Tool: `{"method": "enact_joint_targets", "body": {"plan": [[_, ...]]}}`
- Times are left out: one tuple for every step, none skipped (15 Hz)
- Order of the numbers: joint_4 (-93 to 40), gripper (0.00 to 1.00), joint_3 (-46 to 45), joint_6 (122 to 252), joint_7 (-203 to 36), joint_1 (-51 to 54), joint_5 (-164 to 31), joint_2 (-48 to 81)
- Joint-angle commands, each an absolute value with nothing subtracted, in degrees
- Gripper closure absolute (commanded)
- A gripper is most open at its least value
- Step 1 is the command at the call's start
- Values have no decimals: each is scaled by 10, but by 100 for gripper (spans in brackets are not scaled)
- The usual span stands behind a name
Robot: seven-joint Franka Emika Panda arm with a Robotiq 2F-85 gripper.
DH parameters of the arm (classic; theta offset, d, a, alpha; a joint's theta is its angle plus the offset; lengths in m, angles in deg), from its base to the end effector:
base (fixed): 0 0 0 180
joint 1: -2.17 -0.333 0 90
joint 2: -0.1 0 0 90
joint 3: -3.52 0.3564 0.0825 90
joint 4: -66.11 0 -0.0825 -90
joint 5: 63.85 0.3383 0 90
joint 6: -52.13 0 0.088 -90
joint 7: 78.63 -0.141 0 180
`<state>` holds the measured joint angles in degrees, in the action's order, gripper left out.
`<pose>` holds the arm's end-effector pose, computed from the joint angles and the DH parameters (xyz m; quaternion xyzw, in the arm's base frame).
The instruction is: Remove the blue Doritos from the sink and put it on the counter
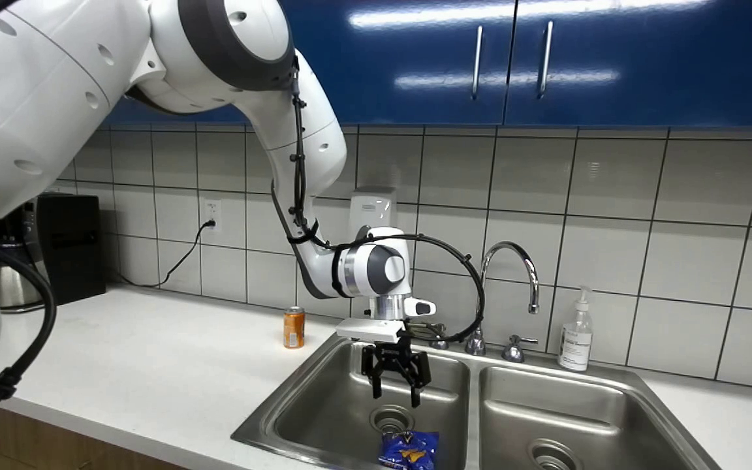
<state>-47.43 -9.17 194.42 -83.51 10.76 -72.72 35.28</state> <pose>0.5533 -0.2129 0.1890 0.9819 -0.1463 -0.0669 0.0997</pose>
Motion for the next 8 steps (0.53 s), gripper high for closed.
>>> {"method": "enact_joint_targets", "body": {"plan": [[-448, 0, -87, 1948, -844, 106, -719, 385], [-442, 0, -86, 1947, -843, 106, -717, 394], [-437, 0, -85, 1946, -841, 108, -715, 402], [-428, 0, -85, 1944, -840, 110, -713, 412], [-420, 0, -85, 1941, -840, 111, -710, 421], [-411, 0, -86, 1939, -841, 112, -707, 431], [-403, 0, -86, 1939, -840, 115, -704, 440], [-393, 0, -87, 1937, -841, 116, -701, 450]]}}
